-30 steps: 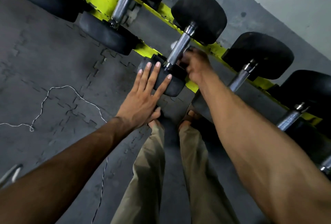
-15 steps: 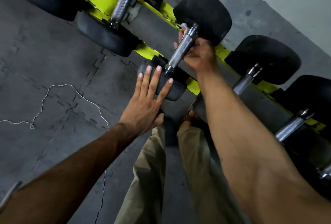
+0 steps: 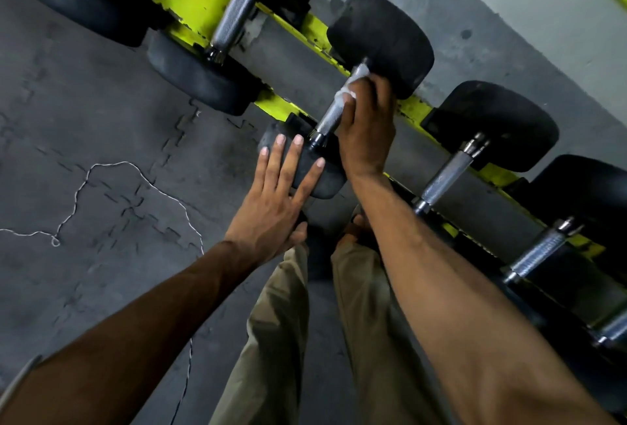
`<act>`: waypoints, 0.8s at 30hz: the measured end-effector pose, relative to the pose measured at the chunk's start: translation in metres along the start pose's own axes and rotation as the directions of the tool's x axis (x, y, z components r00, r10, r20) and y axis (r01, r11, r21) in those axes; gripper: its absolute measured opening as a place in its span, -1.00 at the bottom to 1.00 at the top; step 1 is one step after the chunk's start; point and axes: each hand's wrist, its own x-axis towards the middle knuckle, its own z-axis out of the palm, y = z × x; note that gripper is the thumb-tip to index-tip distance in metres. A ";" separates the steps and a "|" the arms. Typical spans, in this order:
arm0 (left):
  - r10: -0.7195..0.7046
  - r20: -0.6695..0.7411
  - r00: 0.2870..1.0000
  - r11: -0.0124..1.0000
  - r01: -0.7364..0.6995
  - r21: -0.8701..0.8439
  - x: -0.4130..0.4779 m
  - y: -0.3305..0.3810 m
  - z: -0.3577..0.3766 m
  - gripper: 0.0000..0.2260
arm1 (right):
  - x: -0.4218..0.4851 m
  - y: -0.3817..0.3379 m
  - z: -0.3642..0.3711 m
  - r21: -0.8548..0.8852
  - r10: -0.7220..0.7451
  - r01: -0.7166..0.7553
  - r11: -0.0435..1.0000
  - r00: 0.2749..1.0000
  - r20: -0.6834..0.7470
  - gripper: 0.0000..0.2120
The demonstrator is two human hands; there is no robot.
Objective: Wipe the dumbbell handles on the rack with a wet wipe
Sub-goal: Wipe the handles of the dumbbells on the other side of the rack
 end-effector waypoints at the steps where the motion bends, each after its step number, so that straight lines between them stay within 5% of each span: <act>1: -0.001 -0.002 1.000 1.000 0.001 0.002 0.000 0.000 0.001 0.08 | 0.007 0.005 -0.003 -0.091 -0.092 0.095 0.991 0.995 0.032 -0.80; 5: 0.002 0.008 1.000 1.000 -0.002 0.001 0.002 0.001 0.003 0.07 | 0.024 0.006 -0.013 -0.357 -0.184 0.323 0.877 0.910 0.371 -0.77; 9: 0.000 0.017 1.000 1.000 0.000 0.017 -0.002 0.001 0.000 0.04 | 0.039 -0.029 -0.026 -0.203 -0.292 0.733 0.650 0.487 0.823 -0.81; 13: -0.015 0.019 1.000 0.999 0.014 0.041 0.000 0.004 -0.005 0.04 | 0.078 -0.053 -0.026 -0.362 -0.125 0.816 0.451 0.459 0.880 -0.76; 15: -0.027 0.019 0.999 0.998 0.025 0.059 0.000 0.005 -0.005 0.03 | 0.077 -0.070 -0.010 -0.338 0.036 0.861 0.380 0.352 0.935 -0.71; 19: -0.030 0.038 0.999 0.998 0.028 0.057 -0.001 0.005 -0.003 0.04 | 0.054 -0.085 0.007 -0.210 0.162 0.810 0.547 0.143 0.976 -0.68; 22: -0.031 0.021 0.999 0.998 0.030 0.048 -0.001 0.005 -0.005 0.04 | 0.070 -0.072 -0.009 -0.234 0.066 0.755 0.613 0.246 0.967 -0.71; 24: -0.022 0.016 1.000 0.998 0.021 0.052 0.000 0.004 -0.005 0.04 | 0.086 -0.057 -0.022 -0.339 -0.003 0.716 0.610 0.430 0.903 -0.73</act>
